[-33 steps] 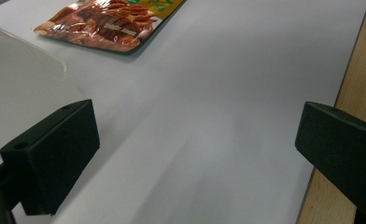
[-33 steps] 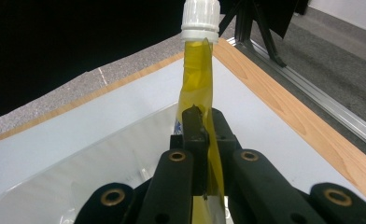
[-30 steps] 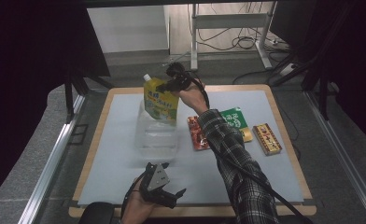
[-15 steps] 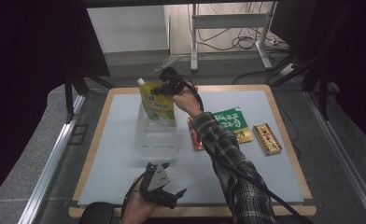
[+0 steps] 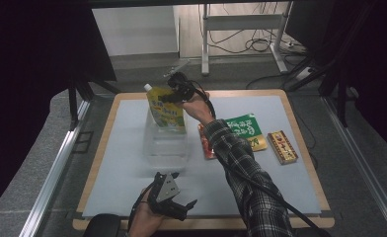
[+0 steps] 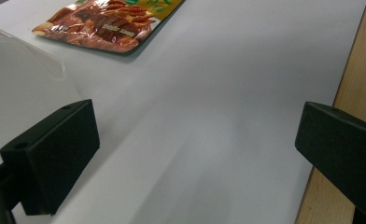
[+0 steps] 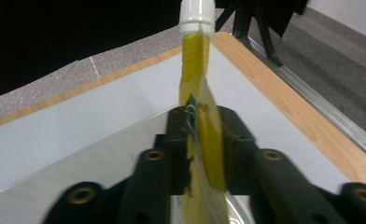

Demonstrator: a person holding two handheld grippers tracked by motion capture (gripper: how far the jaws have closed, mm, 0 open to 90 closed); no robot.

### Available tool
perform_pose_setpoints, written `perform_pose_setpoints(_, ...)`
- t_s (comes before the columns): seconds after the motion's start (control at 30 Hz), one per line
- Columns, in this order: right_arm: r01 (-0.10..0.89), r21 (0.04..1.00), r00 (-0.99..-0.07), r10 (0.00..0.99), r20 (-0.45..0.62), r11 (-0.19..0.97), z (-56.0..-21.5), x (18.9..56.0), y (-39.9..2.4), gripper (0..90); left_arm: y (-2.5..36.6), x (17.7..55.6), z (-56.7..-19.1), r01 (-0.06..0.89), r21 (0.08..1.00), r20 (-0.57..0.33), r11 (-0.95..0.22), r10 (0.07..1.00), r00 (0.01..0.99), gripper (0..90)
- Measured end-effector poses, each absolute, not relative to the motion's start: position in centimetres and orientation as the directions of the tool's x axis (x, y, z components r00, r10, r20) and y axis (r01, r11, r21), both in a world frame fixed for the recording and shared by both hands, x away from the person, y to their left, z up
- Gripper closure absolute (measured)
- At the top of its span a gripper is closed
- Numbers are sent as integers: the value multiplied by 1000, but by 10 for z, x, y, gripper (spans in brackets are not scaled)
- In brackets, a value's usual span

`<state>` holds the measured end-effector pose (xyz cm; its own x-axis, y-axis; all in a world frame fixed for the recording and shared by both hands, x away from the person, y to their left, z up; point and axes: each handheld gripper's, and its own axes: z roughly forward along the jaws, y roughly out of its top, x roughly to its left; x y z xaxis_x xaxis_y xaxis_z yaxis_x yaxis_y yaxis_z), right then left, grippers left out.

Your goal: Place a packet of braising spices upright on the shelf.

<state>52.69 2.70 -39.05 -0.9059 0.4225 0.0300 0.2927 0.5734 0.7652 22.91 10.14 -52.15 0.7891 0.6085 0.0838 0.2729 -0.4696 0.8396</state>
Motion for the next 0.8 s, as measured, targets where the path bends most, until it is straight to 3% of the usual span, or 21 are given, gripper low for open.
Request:
perform_pose_setpoints(0.17,275,792,-895,446,4,544,-382,525,16,488,100,229,-522,272,836,87,-477,604,792,0)
perform_pose_setpoints(0.33,259,789,-894,448,-22,556,-381,523,10,344,98,229,-523,270,832,90,-485,597,797,0)
perform_pose_setpoints(0.8,262,806,-903,430,10,531,-382,515,-3,125,97,228,-524,262,830,96,-492,589,803,0)
